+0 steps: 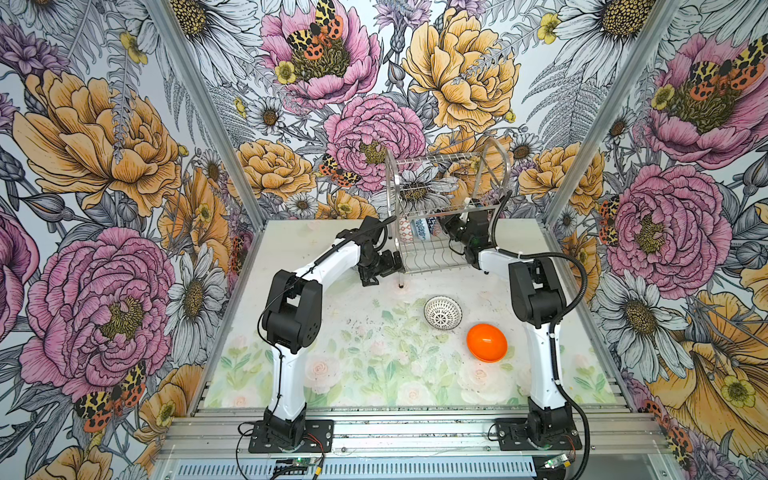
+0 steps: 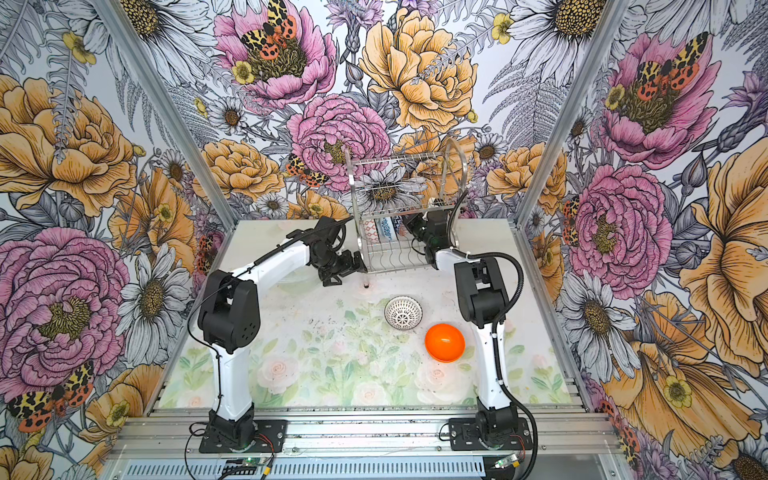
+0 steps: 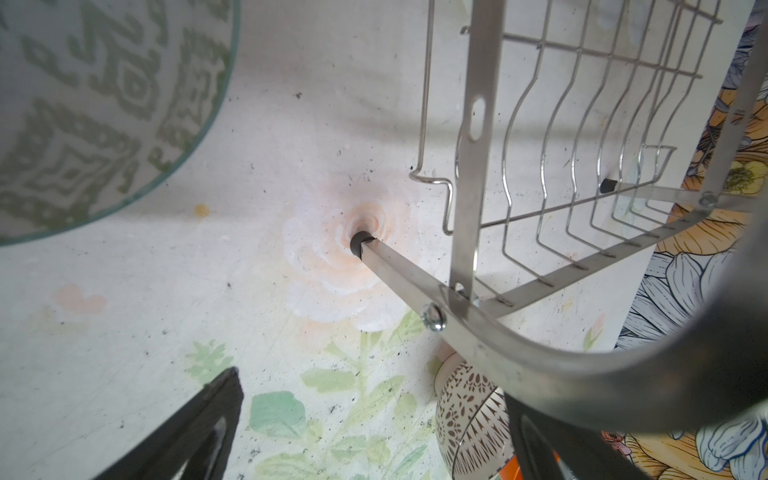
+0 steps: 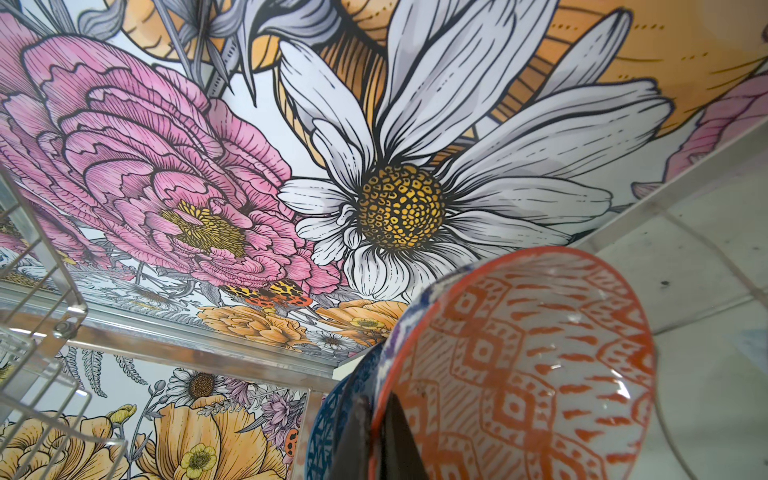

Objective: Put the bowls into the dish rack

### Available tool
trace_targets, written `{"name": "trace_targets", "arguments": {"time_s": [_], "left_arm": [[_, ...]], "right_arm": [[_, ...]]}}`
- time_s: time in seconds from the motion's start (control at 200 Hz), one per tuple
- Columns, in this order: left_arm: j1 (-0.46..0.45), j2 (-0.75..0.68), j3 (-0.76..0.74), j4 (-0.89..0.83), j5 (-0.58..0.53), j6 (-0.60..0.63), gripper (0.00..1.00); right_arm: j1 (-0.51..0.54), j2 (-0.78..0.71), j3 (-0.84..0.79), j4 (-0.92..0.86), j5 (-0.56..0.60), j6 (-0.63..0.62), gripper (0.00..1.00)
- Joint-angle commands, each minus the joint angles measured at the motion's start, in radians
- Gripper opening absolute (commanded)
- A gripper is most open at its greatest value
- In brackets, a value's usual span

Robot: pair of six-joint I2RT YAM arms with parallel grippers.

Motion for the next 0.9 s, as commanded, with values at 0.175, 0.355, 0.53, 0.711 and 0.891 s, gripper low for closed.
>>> {"name": "trace_targets", "arguments": {"time_s": [0.175,0.355,0.53,0.711,0.891], "left_arm": [[-0.010,0.003,0.025,-0.013,-0.008,-0.016,0.99],[-0.013,0.003,0.028,-0.020,-0.012,-0.015,0.99],[-0.013,0.007,0.033,-0.026,-0.013,-0.015,0.99],[-0.012,0.006,0.036,-0.035,-0.013,-0.015,0.99],[-0.013,0.009,0.040,-0.039,-0.014,-0.016,0.99]], "right_arm": [[-0.022,0.064,-0.004,-0.132,-0.073,-0.057,0.10],[-0.031,0.064,-0.003,-0.160,-0.088,-0.091,0.11],[-0.041,0.069,0.016,-0.184,-0.105,-0.116,0.11],[-0.047,0.070,0.036,-0.228,-0.120,-0.154,0.12],[-0.049,0.075,0.053,-0.258,-0.126,-0.179,0.13]]}}
